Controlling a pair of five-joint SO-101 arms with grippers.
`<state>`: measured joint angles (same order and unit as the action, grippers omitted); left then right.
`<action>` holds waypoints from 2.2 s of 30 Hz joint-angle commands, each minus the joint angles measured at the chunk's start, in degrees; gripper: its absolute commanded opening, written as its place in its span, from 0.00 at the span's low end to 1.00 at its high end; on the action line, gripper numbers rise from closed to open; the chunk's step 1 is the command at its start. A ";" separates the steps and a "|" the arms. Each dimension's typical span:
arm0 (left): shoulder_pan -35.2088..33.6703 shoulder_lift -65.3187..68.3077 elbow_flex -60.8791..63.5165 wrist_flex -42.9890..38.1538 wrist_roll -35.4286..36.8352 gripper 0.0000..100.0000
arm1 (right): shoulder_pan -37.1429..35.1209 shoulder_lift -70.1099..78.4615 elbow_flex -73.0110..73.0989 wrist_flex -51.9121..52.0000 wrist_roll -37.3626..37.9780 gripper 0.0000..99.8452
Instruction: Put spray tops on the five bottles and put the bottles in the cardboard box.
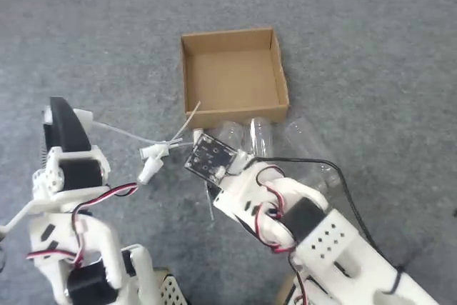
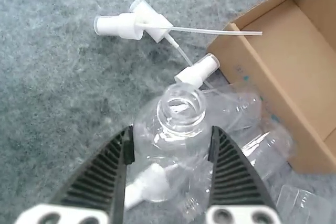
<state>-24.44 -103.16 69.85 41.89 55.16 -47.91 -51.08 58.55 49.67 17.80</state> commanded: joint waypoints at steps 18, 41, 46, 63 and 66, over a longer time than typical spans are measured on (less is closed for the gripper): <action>0.18 -1.05 -0.57 -2.02 0.62 0.01 | -0.22 1.71 -5.63 5.58 0.44 0.07; 13.89 -0.97 1.01 -1.32 -9.93 0.01 | -0.13 -4.18 -5.63 10.24 2.90 0.07; 16.44 -0.97 2.15 -1.23 -10.02 0.01 | -0.13 -4.18 -5.63 10.24 2.90 0.07; 19.60 -0.88 5.76 -2.11 -11.60 0.01 | -0.31 -4.18 -5.71 10.24 2.90 0.07; 21.80 -0.88 6.90 -2.46 -11.69 0.01 | -0.31 -4.18 -5.71 10.24 2.90 0.07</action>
<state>-5.01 -103.16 76.26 40.48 44.18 -47.82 -52.84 54.86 59.43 20.09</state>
